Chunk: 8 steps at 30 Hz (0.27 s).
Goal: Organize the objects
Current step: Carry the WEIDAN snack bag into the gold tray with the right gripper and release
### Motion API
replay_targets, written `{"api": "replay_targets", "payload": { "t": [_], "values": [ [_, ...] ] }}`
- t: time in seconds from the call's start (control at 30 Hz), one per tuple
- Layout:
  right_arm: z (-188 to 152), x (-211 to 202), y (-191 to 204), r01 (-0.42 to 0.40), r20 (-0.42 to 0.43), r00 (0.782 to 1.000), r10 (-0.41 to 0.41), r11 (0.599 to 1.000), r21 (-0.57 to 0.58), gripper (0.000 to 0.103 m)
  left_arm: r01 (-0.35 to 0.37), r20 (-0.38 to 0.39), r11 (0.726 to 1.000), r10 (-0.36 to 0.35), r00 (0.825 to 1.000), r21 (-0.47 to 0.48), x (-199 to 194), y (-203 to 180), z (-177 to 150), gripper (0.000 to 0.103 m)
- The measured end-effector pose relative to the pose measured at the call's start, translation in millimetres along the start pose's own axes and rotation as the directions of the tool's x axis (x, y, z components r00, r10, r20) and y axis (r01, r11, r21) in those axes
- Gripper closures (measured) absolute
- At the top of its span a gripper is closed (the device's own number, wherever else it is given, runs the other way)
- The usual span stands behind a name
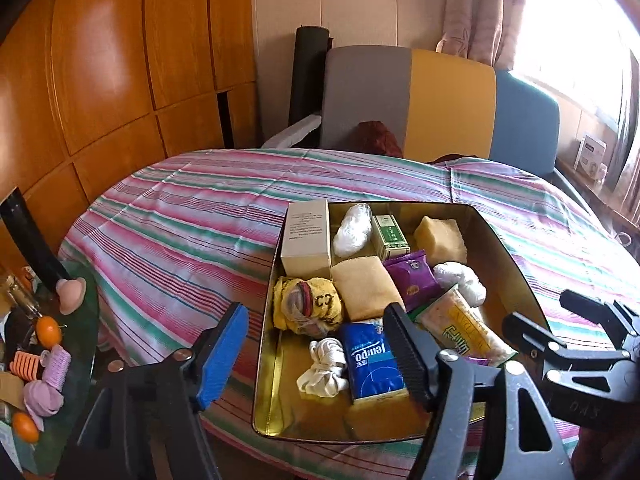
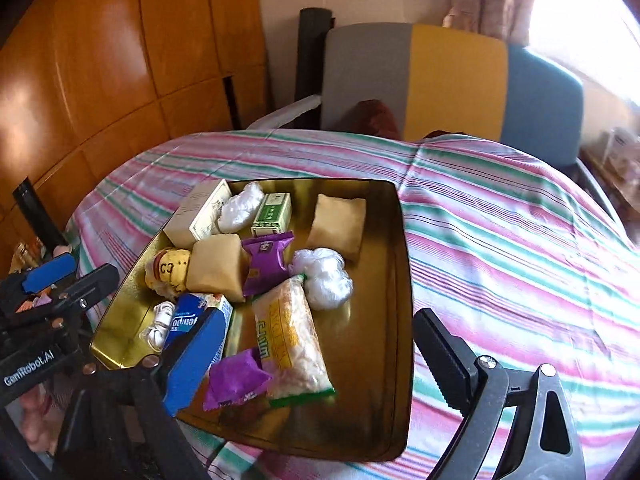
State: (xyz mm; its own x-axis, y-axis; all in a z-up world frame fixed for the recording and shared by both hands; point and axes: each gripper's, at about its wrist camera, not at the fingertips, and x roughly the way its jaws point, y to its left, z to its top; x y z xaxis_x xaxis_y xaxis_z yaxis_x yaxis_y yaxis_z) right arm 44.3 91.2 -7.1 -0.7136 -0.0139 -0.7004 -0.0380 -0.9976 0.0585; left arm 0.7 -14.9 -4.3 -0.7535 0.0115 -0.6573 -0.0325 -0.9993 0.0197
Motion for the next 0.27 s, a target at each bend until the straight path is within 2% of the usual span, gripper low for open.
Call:
{"api": "replay_targets", "payload": {
  "t": [0.1, 0.27],
  "values": [
    [-6.5, -1.1, 1.1, 0.006, -0.008, 1.000, -0.006, 1.000, 0.002, 0.007, 0.014, 0.004, 1.000, -0.014, 1.000, 0.002, -1.5, -0.3, -2.0, 0.045],
    [-11.1, -3.7, 3.8, 0.012, 0.002, 1.000, -0.012, 1.000, 0.004, 0.007, 0.008, 0.028, 1.000, -0.009, 1.000, 0.016, -6.5, -3.5, -1.9, 0.046]
  ]
}}
